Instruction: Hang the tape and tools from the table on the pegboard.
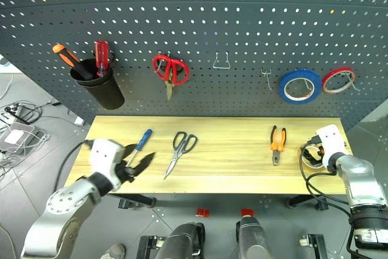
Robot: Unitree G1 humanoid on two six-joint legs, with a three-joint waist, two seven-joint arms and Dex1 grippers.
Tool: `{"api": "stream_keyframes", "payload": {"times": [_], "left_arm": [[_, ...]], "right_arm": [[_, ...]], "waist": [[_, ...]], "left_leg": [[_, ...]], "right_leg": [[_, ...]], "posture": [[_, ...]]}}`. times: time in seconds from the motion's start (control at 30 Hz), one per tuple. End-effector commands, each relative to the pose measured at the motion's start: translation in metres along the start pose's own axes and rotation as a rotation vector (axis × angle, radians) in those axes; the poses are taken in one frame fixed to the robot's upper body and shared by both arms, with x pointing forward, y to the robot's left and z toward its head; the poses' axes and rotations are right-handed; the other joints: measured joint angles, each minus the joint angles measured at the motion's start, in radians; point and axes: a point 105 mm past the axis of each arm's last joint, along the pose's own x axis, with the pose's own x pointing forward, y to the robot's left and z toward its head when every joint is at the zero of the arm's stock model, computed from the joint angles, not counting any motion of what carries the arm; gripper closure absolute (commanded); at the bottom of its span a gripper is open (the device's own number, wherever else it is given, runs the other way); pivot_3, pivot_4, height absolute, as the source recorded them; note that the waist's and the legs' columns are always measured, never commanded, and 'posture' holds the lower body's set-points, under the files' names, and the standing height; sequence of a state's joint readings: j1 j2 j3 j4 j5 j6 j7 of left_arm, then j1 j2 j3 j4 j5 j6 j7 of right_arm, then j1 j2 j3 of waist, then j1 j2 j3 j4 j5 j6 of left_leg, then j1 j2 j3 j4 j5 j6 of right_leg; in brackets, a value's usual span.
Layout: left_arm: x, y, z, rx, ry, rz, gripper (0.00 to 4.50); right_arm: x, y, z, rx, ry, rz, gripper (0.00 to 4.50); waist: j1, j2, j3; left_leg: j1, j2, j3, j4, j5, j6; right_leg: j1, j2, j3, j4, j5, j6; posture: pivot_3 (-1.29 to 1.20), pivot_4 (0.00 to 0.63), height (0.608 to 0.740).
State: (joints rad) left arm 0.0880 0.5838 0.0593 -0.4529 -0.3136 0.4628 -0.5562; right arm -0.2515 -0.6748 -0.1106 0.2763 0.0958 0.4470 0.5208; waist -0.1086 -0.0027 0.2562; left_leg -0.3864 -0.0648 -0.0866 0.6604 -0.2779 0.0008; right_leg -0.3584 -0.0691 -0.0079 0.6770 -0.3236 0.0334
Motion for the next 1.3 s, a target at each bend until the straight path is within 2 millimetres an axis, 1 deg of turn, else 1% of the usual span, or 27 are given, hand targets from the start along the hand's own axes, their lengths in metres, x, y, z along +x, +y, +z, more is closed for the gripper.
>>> {"api": "stream_keyframes", "payload": {"times": [0.03,0.1,0.2,0.3,0.4,0.5,0.6,0.67,0.8,0.93,1.0,1.1,1.2,1.27,1.3], "left_arm": [[0.013,-0.042,0.019,0.112,-0.036,-0.284,1.33],[0.023,-0.06,0.026,0.169,-0.054,-0.415,1.33],[0.037,-0.074,0.032,0.232,-0.081,-0.518,1.33],[0.048,-0.084,0.034,0.295,-0.096,-0.582,1.33],[0.057,-0.091,0.033,0.346,-0.107,-0.621,1.33],[0.061,-0.097,0.033,0.366,-0.119,-0.65,1.33],[0.061,-0.101,0.029,0.382,-0.116,-0.669,1.3],[0.06,-0.103,0.027,0.385,-0.115,-0.674,1.3],[0.059,-0.103,0.025,0.384,-0.113,-0.674,1.3],[0.056,-0.104,0.022,0.381,-0.111,-0.672,1.3],[0.055,-0.103,0.022,0.379,-0.115,-0.662,1.3],[0.056,-0.098,0.022,0.347,-0.115,-0.621,1.3],[0.058,-0.09,0.023,0.317,-0.124,-0.571,1.3],[0.059,-0.084,0.028,0.279,-0.148,-0.531,1.3],[0.058,-0.08,0.032,0.255,-0.167,-0.507,1.3]], "right_arm": [[0.004,0.005,0.004,-0.013,0.038,0.043,0.0],[0.011,0.006,0.001,-0.009,0.077,0.055,0.0],[0.02,0.006,-0.002,0.022,0.127,0.055,0.0],[0.028,0.007,-0.002,-0.01,0.162,0.065,0.0],[0.036,0.007,-0.007,-0.032,0.214,0.062,0.0],[0.042,0.011,-0.01,-0.056,0.261,0.1,0.0],[0.046,0.015,-0.012,-0.098,0.301,0.149,0.61],[0.048,0.019,-0.015,-0.105,0.332,0.189,1.2],[0.049,0.027,-0.022,-0.139,0.382,0.249,2.63],[0.05,0.032,-0.028,-0.114,0.404,0.268,3.98],[0.051,0.028,-0.023,-0.095,0.371,0.239,4.06],[0.046,0.015,-0.006,-0.033,0.291,0.183,4.06],[0.03,0.006,0.013,-0.007,0.194,0.135,4.06],[0.014,0.01,0.029,-0.021,0.111,0.106,4.06],[0.004,0.017,0.036,-0.057,0.061,0.095,4.06]], "waist": [[-0.006,0.0,0.009],[-0.008,-0.001,0.02],[-0.018,-0.002,0.022],[-0.034,-0.003,0.023],[-0.039,-0.006,0.026],[-0.048,-0.008,0.031],[-0.059,-0.011,0.033],[-0.061,-0.012,0.033],[-0.061,-0.013,0.034],[-0.06,-0.015,0.033],[-0.06,-0.015,0.033],[-0.058,-0.015,0.033],[-0.051,-0.013,0.034],[-0.053,-0.012,0.035],[-0.054,-0.011,0.035]], "left_leg": [[0.0,0.0,0.0,0.0,0.0,0.0],[0.0,0.0,0.001,0.0,0.0,0.001],[-0.004,0.001,0.003,0.001,0.0,0.001],[-0.012,0.002,0.005,0.002,0.0,0.0],[-0.013,0.003,0.006,0.002,0.001,0.0],[-0.012,0.004,0.007,0.004,0.0,0.0],[-0.012,0.004,0.007,0.004,0.0,0.0],[-0.012,0.005,0.007,0.004,0.0,0.0],[-0.011,0.006,0.007,0.006,0.0,0.0],[-0.011,0.006,0.008,0.008,0.0,0.001],[-0.011,0.006,0.008,0.009,0.001,0.001],[-0.011,0.006,0.008,0.01,0.001,0.001],[-0.013,0.006,0.008,0.01,0.001,0.001],[-0.015,0.006,0.009,0.01,0.001,0.001],[-0.015,0.006,0.01,0.009,0.001,0.001]], "right_leg": [[0.0,0.0,0.0,-0.001,0.0,0.0],[0.0,0.0,0.0,-0.001,0.0,0.0],[-0.004,0.0,0.001,0.0,0.0,0.0],[-0.013,0.002,0.002,0.002,0.0,0.001],[-0.013,0.004,0.002,0.002,0.0,0.001],[-0.014,0.004,0.003,0.003,0.001,0.001],[-0.013,0.005,0.004,0.003,0.001,0.002],[-0.013,0.006,0.004,0.003,0.001,0.002],[-0.013,0.007,0.005,0.003,0.003,0.003],[-0.012,0.007,0.007,0.003,0.005,0.004],[-0.012,0.007,0.007,0.003,0.006,0.004],[-0.012,0.008,0.008,0.003,0.008,0.004],[-0.014,0.008,0.009,0.003,0.009,0.005],[-0.016,0.008,0.01,0.003,0.009,0.005],[-0.017,0.008,0.011,0.003,0.009,0.005]], "posture": [[-0.3,0.309,0.74],[-0.3,0.308,0.74],[-0.32,0.307,0.74],[-0.32,0.307,0.74],[-0.33,0.307,0.74],[-0.33,0.306,0.74],[-0.33,0.302,0.74],[-0.33,0.3,0.74],[-0.32,0.295,0.74],[-0.32,0.288,0.74],[-0.32,0.287,0.74],[-0.33,0.284,0.74],[-0.35,0.282,0.74],[-0.37,0.283,0.74],[-0.37,0.283,0.74]]}}
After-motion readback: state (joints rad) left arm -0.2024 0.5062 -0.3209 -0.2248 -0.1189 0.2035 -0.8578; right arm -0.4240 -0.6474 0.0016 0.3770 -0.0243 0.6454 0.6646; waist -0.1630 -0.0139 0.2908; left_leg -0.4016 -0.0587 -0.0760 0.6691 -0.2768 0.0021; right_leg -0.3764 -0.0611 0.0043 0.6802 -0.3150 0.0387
